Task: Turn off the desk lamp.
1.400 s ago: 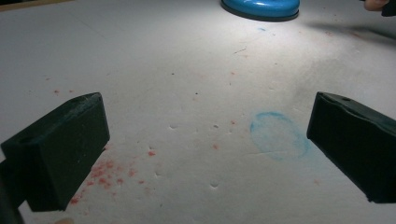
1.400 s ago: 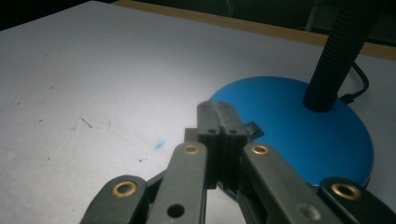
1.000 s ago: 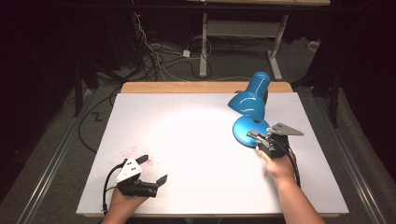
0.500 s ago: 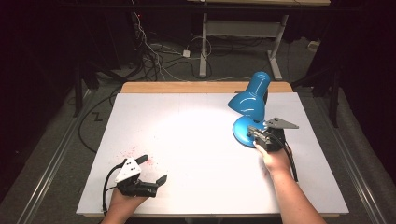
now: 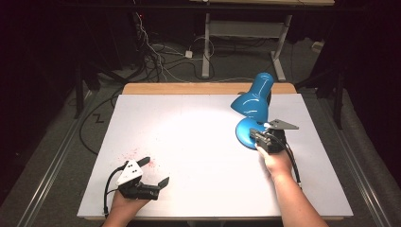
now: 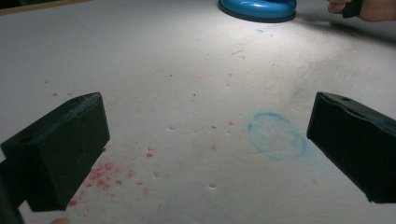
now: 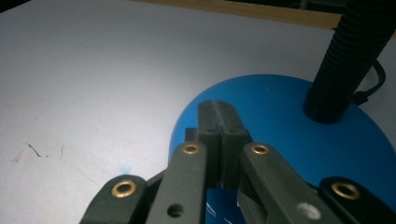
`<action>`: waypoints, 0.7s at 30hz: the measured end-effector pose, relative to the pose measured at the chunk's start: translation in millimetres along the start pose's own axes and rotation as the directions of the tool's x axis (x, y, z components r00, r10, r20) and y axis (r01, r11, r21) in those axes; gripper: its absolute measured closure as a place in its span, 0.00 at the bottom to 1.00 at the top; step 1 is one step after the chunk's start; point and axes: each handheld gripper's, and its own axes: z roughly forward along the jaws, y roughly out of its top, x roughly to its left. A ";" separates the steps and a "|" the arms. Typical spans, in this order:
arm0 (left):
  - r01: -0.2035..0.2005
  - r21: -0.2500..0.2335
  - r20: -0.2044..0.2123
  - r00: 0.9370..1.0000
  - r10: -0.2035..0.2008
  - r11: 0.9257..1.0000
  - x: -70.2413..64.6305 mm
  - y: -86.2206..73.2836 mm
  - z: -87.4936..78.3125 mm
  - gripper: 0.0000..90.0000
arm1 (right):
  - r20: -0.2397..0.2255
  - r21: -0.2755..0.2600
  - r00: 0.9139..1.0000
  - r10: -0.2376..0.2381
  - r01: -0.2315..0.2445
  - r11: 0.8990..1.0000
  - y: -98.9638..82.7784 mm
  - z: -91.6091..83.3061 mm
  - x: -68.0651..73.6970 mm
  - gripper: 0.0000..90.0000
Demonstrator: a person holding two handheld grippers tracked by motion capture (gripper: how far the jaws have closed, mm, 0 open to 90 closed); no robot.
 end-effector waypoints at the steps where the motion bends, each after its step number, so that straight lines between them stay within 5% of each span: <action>1: 0.000 -0.001 0.000 1.000 0.000 1.000 0.0 0.0 0.0 0.00 | -0.001 0.004 1.000 0.003 -0.003 1.000 -0.4 0.2 0.2 1.00; 21: -0.003 -0.002 -0.005 1.000 0.003 1.000 -0.4 -0.2 -0.3 0.00 | 0.017 0.025 1.000 0.025 -0.026 0.999 -7.4 4.8 -7.5 1.00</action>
